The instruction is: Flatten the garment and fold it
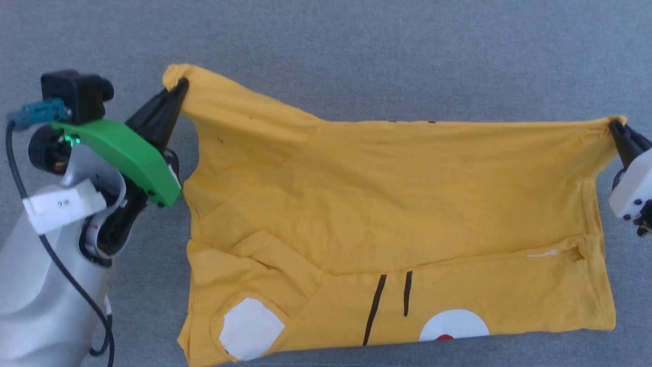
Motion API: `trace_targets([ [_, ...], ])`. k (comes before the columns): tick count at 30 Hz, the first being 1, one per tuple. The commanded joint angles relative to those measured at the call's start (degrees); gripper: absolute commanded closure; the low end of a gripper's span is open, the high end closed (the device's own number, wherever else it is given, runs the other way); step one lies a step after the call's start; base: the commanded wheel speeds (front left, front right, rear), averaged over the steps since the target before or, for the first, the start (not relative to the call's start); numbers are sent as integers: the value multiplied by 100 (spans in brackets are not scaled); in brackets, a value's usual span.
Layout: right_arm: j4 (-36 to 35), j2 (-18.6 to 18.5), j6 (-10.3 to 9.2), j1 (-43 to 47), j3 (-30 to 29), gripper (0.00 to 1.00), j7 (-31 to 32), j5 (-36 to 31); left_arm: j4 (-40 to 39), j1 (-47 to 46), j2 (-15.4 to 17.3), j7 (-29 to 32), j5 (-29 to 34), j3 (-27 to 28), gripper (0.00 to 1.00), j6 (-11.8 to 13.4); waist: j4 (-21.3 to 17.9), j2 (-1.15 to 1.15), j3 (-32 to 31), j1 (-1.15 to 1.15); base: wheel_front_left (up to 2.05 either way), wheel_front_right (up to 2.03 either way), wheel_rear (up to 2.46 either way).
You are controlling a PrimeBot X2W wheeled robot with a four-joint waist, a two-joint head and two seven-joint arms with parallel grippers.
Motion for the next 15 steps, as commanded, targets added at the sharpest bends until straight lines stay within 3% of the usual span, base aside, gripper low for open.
trace_targets([
  [1,-109,59,-9,176,-47,100,-22,59,-155,229,56,-46,-87,40,100,2,116,0,-280,0,0,0,0],
  [15,-768,423,-9,1152,-420,100,121,329,-1246,1770,117,-105,-408,73,100,351,254,0,-593,0,0,0,0],
])
